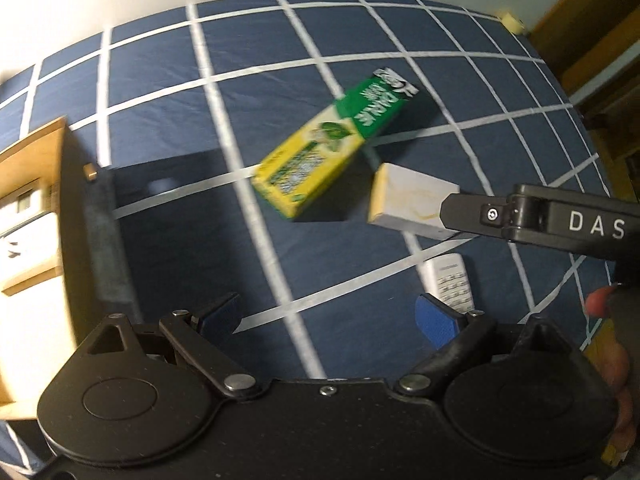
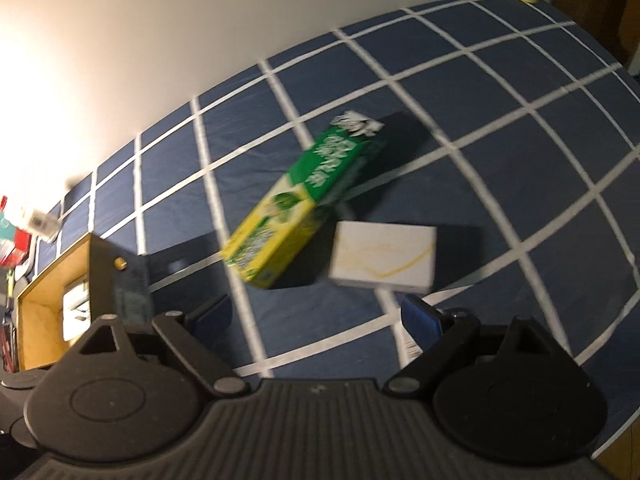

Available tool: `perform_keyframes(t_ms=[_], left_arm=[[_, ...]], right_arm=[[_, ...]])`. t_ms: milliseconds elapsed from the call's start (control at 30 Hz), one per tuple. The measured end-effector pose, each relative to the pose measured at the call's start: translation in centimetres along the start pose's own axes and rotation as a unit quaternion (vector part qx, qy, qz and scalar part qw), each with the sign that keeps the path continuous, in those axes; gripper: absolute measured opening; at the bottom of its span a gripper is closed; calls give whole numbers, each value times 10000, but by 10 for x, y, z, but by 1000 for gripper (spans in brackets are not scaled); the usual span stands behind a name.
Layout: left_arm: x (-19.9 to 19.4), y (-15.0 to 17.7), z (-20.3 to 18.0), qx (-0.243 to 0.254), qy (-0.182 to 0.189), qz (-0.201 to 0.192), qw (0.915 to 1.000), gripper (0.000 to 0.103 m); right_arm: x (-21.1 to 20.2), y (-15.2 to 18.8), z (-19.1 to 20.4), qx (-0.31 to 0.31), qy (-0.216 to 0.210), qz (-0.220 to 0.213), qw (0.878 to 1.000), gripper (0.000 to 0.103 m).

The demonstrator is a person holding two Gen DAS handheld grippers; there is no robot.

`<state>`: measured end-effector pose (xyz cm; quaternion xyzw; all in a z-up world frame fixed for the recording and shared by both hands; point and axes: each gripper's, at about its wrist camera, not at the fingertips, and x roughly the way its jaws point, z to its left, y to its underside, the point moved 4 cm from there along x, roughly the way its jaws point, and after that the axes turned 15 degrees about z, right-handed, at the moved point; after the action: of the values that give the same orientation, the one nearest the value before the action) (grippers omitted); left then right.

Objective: Organize objects
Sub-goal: 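Move both tools out of the box toward the small white box, then close the right tool on the small white box while the left tool grips its other side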

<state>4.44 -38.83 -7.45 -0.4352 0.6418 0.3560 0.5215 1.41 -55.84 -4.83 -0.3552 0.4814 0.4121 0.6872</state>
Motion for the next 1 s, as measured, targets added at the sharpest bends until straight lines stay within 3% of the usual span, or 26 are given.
perform_keyframes(t_ms=[400, 1000], left_arm=[[36, -47, -45, 237, 27, 269, 9994, 93], [102, -107, -63, 528, 128, 919, 9943, 93]], right_arm=[[15, -28, -67, 481, -28, 154, 9987, 91], [82, -70, -102, 786, -133, 739, 9941, 91]])
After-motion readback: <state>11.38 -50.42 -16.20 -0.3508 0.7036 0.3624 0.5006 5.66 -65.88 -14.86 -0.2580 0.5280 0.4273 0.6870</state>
